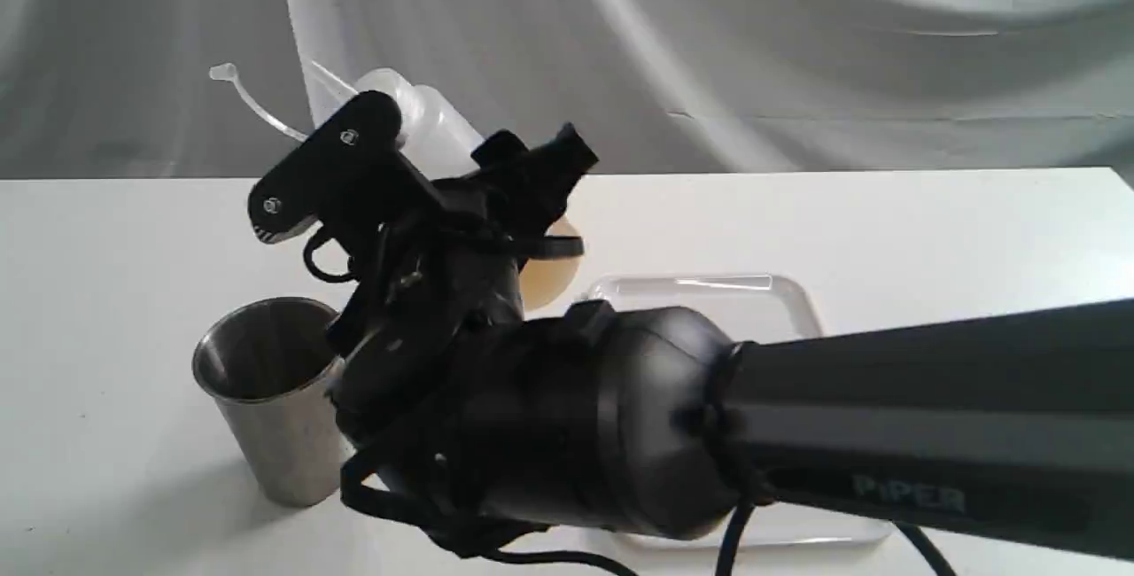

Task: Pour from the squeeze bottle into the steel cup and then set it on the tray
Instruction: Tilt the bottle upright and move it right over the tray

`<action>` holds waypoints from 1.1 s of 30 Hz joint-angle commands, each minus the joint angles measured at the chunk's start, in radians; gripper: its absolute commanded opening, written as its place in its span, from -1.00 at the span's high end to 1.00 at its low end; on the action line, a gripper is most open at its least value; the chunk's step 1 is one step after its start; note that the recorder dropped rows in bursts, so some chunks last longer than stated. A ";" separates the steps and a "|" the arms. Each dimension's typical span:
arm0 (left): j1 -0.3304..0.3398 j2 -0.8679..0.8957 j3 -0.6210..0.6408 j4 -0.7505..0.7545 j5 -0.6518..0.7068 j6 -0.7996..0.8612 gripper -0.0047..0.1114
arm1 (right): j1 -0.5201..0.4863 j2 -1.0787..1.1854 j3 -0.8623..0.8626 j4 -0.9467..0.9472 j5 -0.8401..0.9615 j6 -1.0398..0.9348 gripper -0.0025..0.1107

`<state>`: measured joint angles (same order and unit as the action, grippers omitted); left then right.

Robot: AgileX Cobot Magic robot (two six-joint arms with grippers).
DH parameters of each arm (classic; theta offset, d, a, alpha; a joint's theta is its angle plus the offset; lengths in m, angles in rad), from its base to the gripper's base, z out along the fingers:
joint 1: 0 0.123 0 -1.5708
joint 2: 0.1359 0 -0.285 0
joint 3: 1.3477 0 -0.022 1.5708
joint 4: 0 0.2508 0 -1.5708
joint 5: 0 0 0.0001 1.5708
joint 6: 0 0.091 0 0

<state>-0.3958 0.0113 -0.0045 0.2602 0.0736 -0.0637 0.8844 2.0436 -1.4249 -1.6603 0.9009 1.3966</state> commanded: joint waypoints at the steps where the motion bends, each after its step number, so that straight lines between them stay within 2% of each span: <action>1: 0.002 0.003 0.004 -0.002 -0.006 -0.003 0.78 | 0.000 -0.052 0.052 -0.027 -0.053 0.201 0.39; 5: 0.002 0.003 0.004 -0.002 -0.006 -0.003 0.78 | 0.000 -0.104 0.119 -0.049 -0.065 0.337 0.39; 13: 0.002 0.003 0.004 -0.002 -0.006 -0.003 0.78 | 0.000 -0.235 0.260 -0.074 -0.065 0.438 0.39; 33: 0.002 0.003 0.004 -0.002 -0.006 -0.003 0.78 | 0.000 -0.565 0.578 -0.082 -0.063 0.469 0.39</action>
<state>-0.3958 0.0113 -0.0045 0.2602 0.0736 -0.0637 0.8844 1.5143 -0.8673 -1.7025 0.8174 1.8614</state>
